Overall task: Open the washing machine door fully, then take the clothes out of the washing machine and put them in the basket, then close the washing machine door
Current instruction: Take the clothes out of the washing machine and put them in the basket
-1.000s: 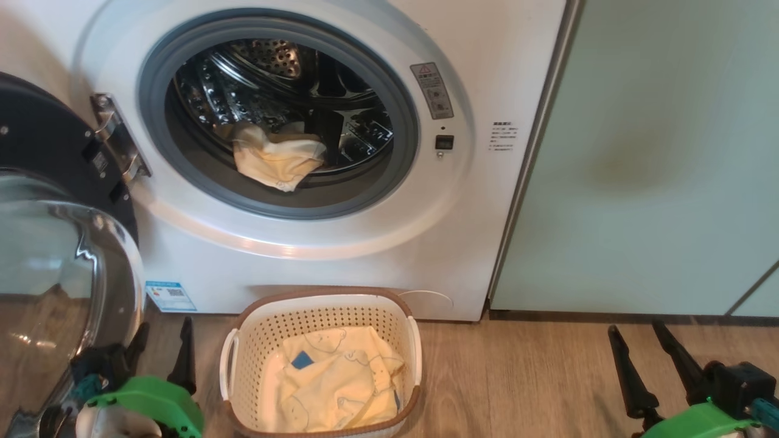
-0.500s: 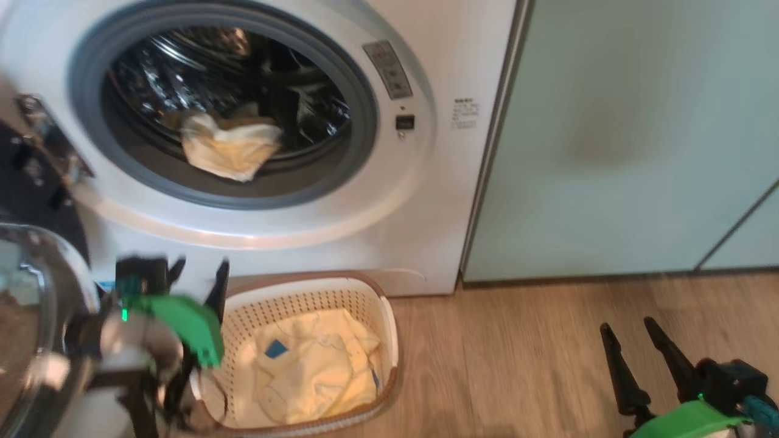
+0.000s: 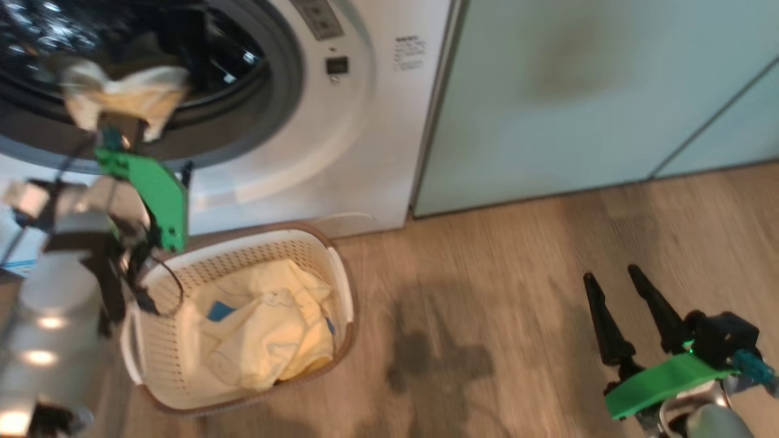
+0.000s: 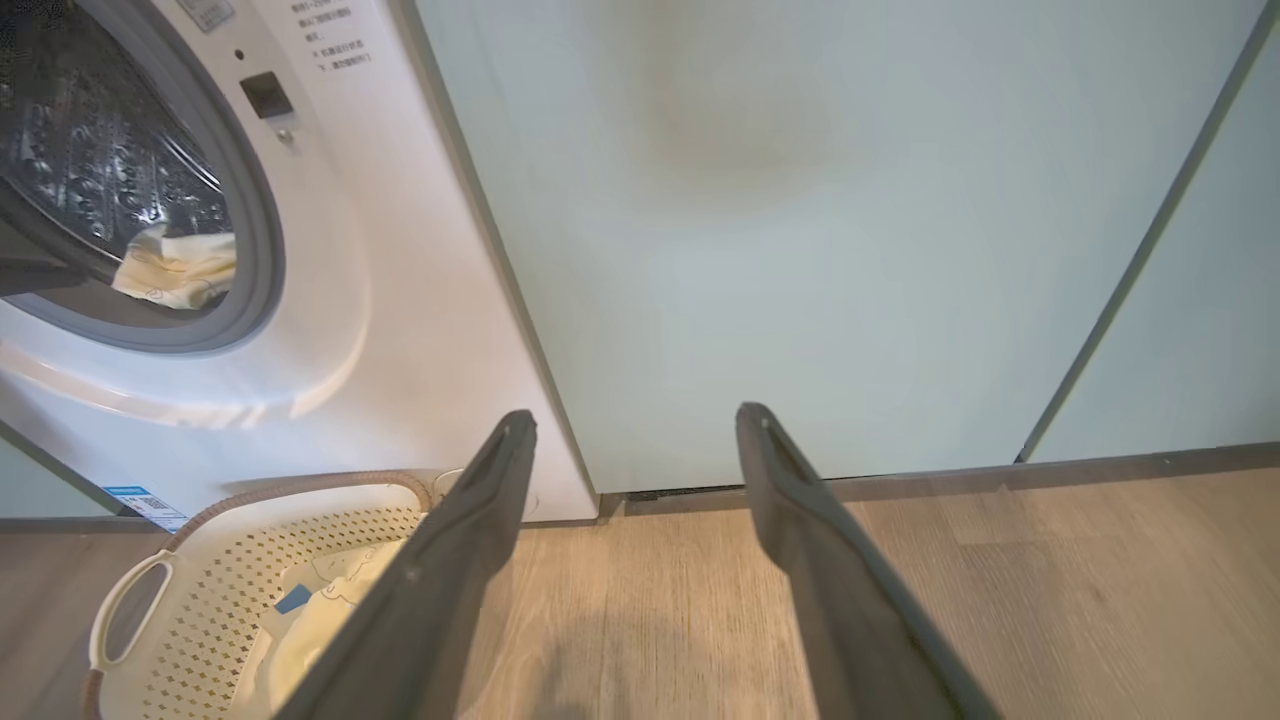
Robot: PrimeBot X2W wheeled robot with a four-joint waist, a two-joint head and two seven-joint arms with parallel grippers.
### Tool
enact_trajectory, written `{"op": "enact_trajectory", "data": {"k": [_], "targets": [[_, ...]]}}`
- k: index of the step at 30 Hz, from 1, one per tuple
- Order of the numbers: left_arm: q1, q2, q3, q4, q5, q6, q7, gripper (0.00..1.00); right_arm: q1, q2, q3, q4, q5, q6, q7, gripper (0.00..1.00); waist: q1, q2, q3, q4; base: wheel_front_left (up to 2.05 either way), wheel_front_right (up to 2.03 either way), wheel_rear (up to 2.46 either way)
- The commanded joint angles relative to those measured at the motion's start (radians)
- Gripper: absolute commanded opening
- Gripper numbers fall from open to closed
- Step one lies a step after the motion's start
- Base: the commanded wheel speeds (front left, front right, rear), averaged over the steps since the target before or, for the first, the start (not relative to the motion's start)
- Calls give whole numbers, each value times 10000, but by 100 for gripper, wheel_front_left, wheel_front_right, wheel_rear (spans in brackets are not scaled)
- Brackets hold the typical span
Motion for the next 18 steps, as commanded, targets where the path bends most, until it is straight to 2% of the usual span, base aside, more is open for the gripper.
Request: {"op": "enact_trajectory", "data": {"k": [1,12,18], "targets": [[-711,592,263,-105,114,9,99,100,-438,-44,197,-313,45,44,-97,100,-3,0,471,-436,0,0,0],[-3776,1466,-236,1715,1102,594,1075,100,-1155,57,338,-437,134,44,-97,100,-3,0,1805,-1074,0,0,0],[-5130,1586,-566,2634,1452,710,1541,100,-1384,76,460,-447,162,44,-97,100,-3,0,2444,-1197,0,0,0]]}}
